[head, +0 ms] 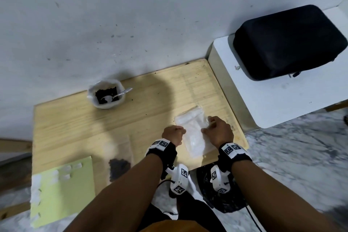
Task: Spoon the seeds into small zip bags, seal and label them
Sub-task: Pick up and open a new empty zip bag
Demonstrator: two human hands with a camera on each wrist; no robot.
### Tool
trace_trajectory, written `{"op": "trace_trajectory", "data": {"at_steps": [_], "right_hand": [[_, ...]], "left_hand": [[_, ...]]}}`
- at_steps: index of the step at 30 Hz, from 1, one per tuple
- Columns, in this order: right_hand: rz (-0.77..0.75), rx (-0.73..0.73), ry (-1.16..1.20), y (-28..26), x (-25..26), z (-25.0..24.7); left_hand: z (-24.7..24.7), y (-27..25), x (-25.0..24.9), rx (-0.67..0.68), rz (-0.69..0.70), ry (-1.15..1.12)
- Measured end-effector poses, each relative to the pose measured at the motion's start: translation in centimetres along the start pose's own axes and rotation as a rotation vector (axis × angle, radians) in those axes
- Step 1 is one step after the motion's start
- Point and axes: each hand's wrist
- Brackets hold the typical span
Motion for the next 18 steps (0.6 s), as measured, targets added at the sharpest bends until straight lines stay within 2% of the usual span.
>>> {"op": "trace_trajectory", "data": {"at_steps": [3,6,9,12,15,18], "right_hand": [[-0.047,-0.085,0.063,-0.3,-0.4,-0.3],[-0.130,-0.136,0.248,-0.6,-0.4,-0.5],[-0.125,-0.046,0.480,-0.6,0.9,-1.2],[-0.098,0.098,0.552,-1.3,3.2,-1.6],[-0.078,0.240,0.537,-2.0,5.8,-1.3],[-0.175,0.225,0.425,-2.9,8.8,-0.4]], "left_hand": [[0.0,0.0,0.1,0.019,0.059,0.051],[-0.3,-0.5,-0.1,0.012,0.152,0.128],[-1.2,-1.5,-0.8,-0.001,0.253,0.092],[-2.9,-2.3,-1.5,0.044,0.357,0.033],[-5.5,-2.6,-2.0,0.009,0.447,0.038],[-9.2,-3.0,-2.6,-0.014,0.523,0.146]]}}
Point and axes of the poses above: each hand's wrist, its own y-axis towards the middle knuckle, its own z-axis out of the palm, x = y × z, and after that the axes turned 1 degree about -y, right-handed
